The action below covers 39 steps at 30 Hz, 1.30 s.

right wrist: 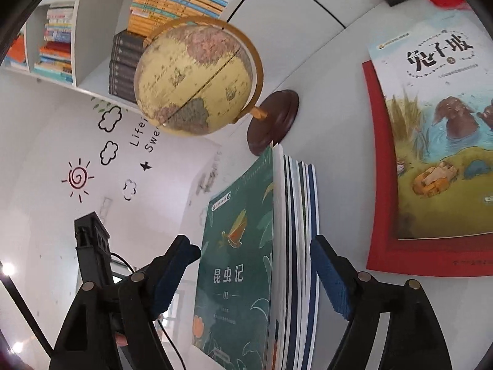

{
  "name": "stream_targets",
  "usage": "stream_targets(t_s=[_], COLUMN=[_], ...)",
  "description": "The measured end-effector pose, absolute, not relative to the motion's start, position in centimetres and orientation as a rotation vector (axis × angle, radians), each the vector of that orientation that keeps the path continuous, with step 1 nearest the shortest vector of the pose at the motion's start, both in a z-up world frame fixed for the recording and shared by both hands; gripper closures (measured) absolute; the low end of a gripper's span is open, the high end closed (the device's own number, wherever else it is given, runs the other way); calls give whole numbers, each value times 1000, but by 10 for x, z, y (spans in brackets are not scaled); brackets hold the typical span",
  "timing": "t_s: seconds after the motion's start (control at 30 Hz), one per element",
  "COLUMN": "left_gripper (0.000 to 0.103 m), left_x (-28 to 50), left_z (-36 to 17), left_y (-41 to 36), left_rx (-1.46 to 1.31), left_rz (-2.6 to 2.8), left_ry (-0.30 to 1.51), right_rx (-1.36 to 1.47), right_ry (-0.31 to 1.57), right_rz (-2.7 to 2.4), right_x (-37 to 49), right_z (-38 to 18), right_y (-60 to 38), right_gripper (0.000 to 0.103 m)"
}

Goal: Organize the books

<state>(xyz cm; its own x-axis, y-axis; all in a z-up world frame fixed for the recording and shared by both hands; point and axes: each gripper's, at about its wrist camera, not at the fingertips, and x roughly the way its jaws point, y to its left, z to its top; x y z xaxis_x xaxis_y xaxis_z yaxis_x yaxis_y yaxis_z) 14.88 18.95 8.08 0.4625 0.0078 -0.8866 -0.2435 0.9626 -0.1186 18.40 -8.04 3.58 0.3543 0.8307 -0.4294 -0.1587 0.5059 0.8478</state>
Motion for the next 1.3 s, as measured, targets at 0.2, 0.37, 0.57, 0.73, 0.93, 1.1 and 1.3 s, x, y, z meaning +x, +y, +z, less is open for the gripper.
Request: stream_targets(t_s=[0.2,0.37,0.57,0.73,0.93,1.1,1.3], left_gripper=[22,22,22,22,22,22,22], left_x=[149,156,167,177,190,202,214], left_z=[95,112,129,140,148,141,126], left_y=[178,156,109,66,8,-31,-55], left_rx=[-284,-314,-281,-245,-76,34,17], left_rz=[132,92,26,-58,-77,-79,-93], left_ry=[1028,965,885,829,803,809,855], right_rx=[802,797,744,695,578,539,614], right_ry=[996,959,872,790,663,695,738], right_rz=[727,713,665,606,505,436,414], right_x=[182,178,176,172,166,175,186], right_z=[41,53,74,91,111,99,77], right_y=[-99,-120,-159,-200,-246,-274,-302], right_gripper=[24,24,24,24,23,23,23])
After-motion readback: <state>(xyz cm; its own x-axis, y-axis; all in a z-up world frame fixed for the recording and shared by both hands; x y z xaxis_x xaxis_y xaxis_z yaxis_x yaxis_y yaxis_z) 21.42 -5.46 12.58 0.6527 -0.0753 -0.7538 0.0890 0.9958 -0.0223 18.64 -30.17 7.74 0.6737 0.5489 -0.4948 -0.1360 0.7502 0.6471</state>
